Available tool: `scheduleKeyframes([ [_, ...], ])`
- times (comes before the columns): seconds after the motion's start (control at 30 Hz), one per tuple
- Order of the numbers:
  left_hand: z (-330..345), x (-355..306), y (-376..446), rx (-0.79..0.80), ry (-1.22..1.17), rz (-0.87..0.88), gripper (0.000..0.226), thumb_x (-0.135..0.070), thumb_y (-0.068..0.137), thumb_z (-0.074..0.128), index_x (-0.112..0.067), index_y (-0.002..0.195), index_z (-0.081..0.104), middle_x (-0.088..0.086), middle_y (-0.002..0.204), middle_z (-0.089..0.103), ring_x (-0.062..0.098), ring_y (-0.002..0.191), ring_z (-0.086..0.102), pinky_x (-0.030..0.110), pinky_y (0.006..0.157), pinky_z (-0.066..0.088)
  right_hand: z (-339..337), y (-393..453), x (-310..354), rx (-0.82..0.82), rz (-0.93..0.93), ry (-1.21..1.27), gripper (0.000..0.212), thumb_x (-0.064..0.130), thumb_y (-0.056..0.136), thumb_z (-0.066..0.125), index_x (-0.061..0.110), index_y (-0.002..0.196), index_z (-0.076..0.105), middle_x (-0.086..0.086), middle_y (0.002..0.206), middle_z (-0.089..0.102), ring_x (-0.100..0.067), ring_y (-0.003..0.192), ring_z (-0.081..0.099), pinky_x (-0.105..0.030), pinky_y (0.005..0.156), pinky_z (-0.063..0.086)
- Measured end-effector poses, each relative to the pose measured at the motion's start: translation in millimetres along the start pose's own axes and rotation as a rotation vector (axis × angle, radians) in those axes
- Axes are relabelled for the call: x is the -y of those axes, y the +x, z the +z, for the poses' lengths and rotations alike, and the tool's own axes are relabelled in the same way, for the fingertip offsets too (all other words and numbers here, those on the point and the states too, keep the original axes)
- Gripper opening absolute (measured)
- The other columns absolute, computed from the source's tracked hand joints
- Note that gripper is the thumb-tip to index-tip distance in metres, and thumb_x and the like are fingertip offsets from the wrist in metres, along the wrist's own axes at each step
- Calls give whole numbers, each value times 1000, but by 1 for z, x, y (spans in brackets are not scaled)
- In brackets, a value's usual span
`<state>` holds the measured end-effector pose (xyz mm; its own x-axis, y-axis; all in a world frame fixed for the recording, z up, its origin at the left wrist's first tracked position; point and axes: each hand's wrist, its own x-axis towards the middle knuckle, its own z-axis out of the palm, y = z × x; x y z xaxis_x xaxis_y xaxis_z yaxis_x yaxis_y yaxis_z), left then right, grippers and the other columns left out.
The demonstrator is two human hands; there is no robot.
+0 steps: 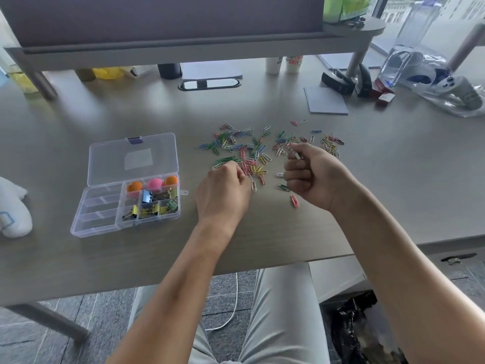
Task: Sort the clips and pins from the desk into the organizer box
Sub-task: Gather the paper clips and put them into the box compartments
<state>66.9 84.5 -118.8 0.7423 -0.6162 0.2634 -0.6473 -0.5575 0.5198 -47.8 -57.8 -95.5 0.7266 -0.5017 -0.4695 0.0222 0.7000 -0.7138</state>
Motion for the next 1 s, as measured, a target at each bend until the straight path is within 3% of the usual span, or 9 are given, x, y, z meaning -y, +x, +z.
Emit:
scheduleKeyframes([
  [0.13,0,6,4,-79,-134,4,13,-26,93,58,-20,86,68,0,77,71,23,71,64,33,61,51,5,3,-4,-47,-52,-8,30,21,107,50,16,77,45,5,56,34,-7,41,24,-18,35,16],
  [0.23,-2,10,8,-68,-409,-53,15,-29,91,68,-20,79,69,-9,68,65,10,62,59,26,59,47,11,2,-5,-42,-99,-66,16,14,105,53,11,90,54,4,56,34,-7,43,24,-18,35,20],
  [0.3,-7,7,10,-10,-635,-208,18,-31,92,68,-18,79,69,-11,62,59,9,56,53,26,57,45,15,1,-4,-22,-101,-91,5,11,103,55,7,103,59,4,57,35,-7,45,25,-18,34,22],
  [0.4,-19,4,12,155,-1002,-485,26,-33,101,55,-16,82,57,-8,56,42,12,45,37,23,43,32,21,0,-4,13,-73,-60,13,7,102,52,5,113,58,6,58,36,-6,45,27,-17,35,24],
  [0.5,-27,2,13,283,-1337,-640,30,-27,105,39,-19,77,45,-6,54,35,11,43,29,22,42,22,26,3,-3,62,-39,2,18,5,103,40,6,107,57,6,58,36,-4,43,29,-16,34,23],
  [0.63,-29,3,13,307,-1635,-728,26,-14,95,33,-15,71,44,0,57,39,13,44,32,20,40,29,33,10,-2,93,5,37,28,8,100,33,7,96,60,5,58,43,-5,41,37,-15,34,26],
  [0.77,-28,4,19,241,-1549,-692,28,-7,96,32,-9,77,52,3,58,44,13,42,36,20,40,31,41,26,3,-44,-103,-158,26,12,104,45,2,95,68,1,63,49,-6,43,39,-16,36,29],
  [0.87,-29,7,22,227,-1321,-597,31,0,92,32,-6,80,60,2,59,47,12,44,36,23,43,28,41,38,8,-254,-334,-656,18,17,98,63,7,97,78,1,65,51,-12,48,38,-22,41,32],
  [1.0,-29,14,25,242,-1147,-524,36,-1,93,32,-6,84,66,-4,55,40,10,44,32,24,44,24,44,60,10,-405,-645,-1361,15,23,89,73,20,99,82,1,93,78,-16,84,70,-29,78,58],
])
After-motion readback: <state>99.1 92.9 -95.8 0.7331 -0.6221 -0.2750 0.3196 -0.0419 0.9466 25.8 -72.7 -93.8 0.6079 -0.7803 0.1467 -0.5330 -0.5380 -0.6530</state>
